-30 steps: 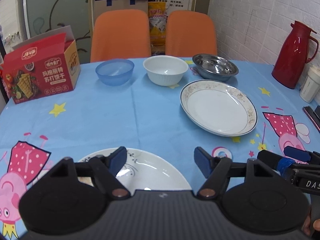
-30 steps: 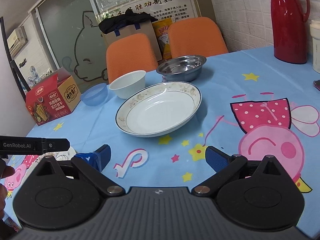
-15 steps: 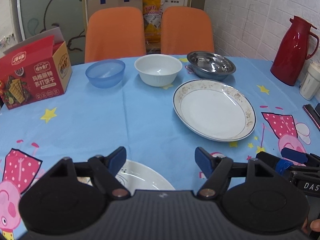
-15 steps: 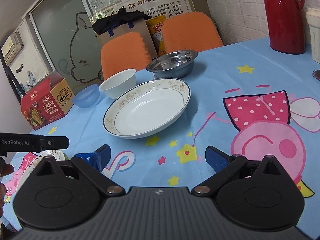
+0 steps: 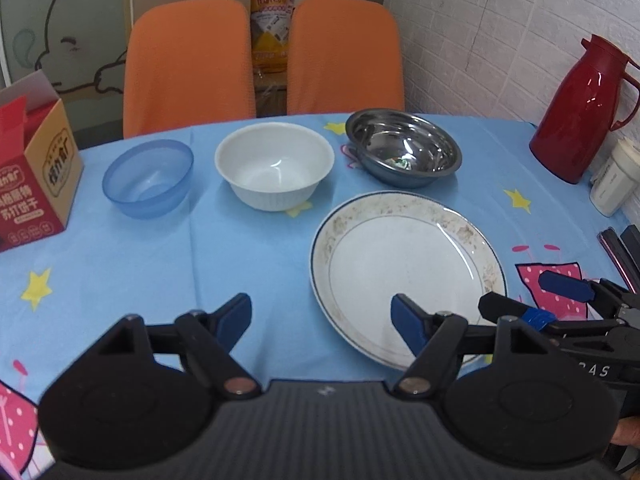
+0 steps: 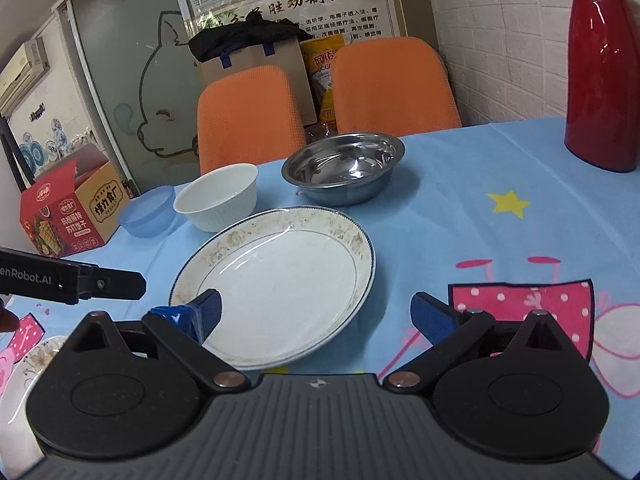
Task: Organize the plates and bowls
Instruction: 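Reach and close the left tool on the gold-rimmed plate rim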
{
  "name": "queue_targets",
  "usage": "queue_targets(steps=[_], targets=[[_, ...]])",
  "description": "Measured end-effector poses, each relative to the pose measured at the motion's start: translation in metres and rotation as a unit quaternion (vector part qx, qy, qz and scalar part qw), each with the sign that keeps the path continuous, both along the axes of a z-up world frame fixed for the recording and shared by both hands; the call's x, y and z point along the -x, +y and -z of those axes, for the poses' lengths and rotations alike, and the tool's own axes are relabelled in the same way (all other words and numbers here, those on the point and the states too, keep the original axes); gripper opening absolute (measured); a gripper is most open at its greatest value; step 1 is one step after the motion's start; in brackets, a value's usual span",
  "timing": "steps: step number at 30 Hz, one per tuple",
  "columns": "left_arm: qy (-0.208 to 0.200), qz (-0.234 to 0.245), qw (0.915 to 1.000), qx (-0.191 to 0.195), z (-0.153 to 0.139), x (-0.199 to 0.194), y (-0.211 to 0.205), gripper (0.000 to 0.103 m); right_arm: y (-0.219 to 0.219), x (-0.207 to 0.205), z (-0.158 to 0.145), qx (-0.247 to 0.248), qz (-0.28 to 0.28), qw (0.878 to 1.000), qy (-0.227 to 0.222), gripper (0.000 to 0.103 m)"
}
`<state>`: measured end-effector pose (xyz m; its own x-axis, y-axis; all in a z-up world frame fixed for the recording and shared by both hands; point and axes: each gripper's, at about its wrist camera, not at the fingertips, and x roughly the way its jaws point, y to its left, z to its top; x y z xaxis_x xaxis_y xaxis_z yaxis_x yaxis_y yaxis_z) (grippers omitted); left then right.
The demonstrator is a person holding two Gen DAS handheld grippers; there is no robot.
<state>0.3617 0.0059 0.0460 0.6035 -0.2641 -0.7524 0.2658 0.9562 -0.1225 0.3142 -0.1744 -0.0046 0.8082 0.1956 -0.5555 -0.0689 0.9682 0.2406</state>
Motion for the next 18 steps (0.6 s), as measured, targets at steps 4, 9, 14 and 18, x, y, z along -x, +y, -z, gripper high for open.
queue_targets(steps=[4,9,14,18], targets=[[0.029,0.001,0.9995,0.010,0.013,-0.026,-0.006,0.074,-0.002,-0.023,0.011,0.002,-0.005,1.000,0.026,0.089],[0.051,0.001,0.9986,0.014,0.028,-0.044,-0.012,0.074,0.003,-0.035,0.020,-0.001,-0.017,0.999,0.038,0.089],[0.070,0.002,0.9973,0.020,0.040,-0.052,-0.015,0.074,0.008,-0.044,0.028,-0.004,-0.019,0.999,0.047,0.089],[0.080,-0.003,0.9965,0.022,0.046,-0.058,-0.017,0.074,0.014,-0.047,0.029,0.011,-0.022,0.999,0.040,0.089]])
